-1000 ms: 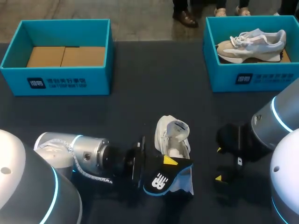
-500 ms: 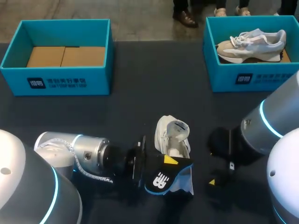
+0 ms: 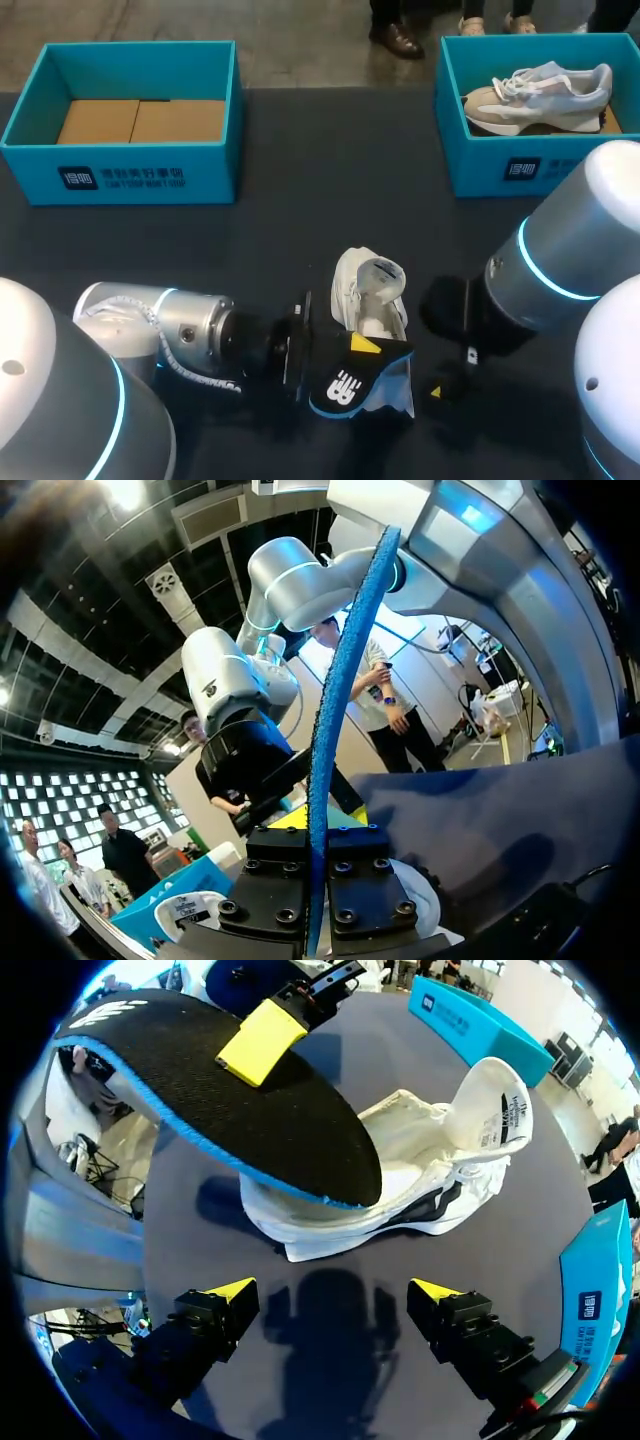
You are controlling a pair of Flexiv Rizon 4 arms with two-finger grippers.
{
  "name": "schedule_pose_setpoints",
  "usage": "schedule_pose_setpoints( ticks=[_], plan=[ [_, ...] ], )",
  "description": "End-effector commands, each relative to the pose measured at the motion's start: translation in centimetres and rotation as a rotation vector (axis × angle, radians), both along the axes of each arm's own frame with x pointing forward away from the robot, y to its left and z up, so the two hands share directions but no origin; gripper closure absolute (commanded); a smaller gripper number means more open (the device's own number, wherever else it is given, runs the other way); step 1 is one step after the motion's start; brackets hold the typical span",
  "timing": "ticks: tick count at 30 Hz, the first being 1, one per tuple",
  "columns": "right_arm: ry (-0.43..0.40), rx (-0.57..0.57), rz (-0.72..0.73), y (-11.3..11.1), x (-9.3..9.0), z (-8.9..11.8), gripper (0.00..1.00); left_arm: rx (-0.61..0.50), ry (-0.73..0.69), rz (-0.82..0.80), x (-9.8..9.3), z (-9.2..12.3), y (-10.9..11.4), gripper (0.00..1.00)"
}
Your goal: Take the shoe out of the shoebox, open the shoe tongue, remove and reinsert the insole, then place the shoe into the shoebox
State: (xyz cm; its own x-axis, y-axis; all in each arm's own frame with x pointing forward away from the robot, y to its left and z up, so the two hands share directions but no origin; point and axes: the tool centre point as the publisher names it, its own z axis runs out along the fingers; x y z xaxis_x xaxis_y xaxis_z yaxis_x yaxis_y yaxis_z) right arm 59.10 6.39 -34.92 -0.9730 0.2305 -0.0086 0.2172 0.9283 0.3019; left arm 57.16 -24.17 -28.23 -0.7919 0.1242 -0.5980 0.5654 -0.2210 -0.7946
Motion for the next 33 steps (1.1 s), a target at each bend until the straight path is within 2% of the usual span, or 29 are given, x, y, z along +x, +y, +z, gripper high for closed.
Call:
schedule_pose_setpoints(
  ticks=[1,9,16,33],
  plan=[
    [0.001,-0.006,-0.004,0.9,0.3,-0.8,0.00,-0.003,0.004,0.003,-0.3,0.1,0.2,1.00],
    [0.001,-0.006,-0.004,0.9,0.3,-0.8,0.00,-0.030,0.011,-0.029,-1.2,0.6,0.4,1.00],
    [0.001,-0.006,-0.004,0.9,0.3,-0.8,0.00,-0.015,0.024,-0.030,-0.7,-0.5,0.1,1.00],
    [0.001,-0.006,-0.004,0.9,0.3,-0.8,0.00,0.021,0.043,0.014,0.4,-1.6,-0.2,1.00]
  ],
)
